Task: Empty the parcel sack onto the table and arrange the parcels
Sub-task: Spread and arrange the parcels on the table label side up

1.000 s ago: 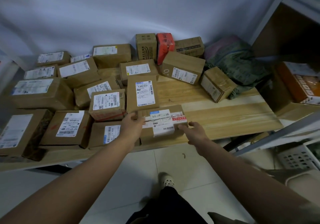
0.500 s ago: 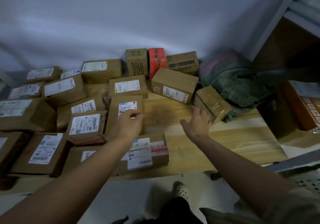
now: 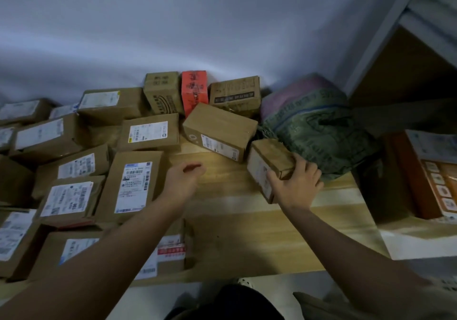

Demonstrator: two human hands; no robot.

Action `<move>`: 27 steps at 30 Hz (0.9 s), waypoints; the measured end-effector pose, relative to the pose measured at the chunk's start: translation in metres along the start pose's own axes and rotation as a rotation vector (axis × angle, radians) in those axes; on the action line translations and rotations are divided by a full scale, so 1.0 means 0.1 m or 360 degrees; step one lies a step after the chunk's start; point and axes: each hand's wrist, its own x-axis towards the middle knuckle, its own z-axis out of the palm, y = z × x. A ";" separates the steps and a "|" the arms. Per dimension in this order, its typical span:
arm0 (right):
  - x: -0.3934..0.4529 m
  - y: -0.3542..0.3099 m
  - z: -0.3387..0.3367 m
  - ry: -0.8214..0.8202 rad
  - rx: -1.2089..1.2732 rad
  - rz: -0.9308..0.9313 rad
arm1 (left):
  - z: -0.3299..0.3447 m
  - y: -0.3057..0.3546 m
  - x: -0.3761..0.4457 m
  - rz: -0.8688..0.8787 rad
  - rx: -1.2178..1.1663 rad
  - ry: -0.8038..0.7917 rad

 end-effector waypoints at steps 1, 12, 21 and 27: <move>0.00 0.01 -0.01 0.0083 0.0150 -0.0024 | 0.02 0.02 0.01 -0.0006 0.0013 -0.0020; -0.02 -0.40 -0.33 -0.0797 0.1746 0.0214 | -0.04 0.21 0.09 -0.0296 -0.0618 -0.0807; -0.33 -0.64 -0.05 -0.1226 0.1403 0.0461 | -0.71 -0.02 -0.01 -0.0218 -0.0282 -0.0461; -0.57 -0.89 0.24 -0.1103 0.1075 0.0644 | -1.18 -0.27 0.03 -0.0029 0.0063 0.0065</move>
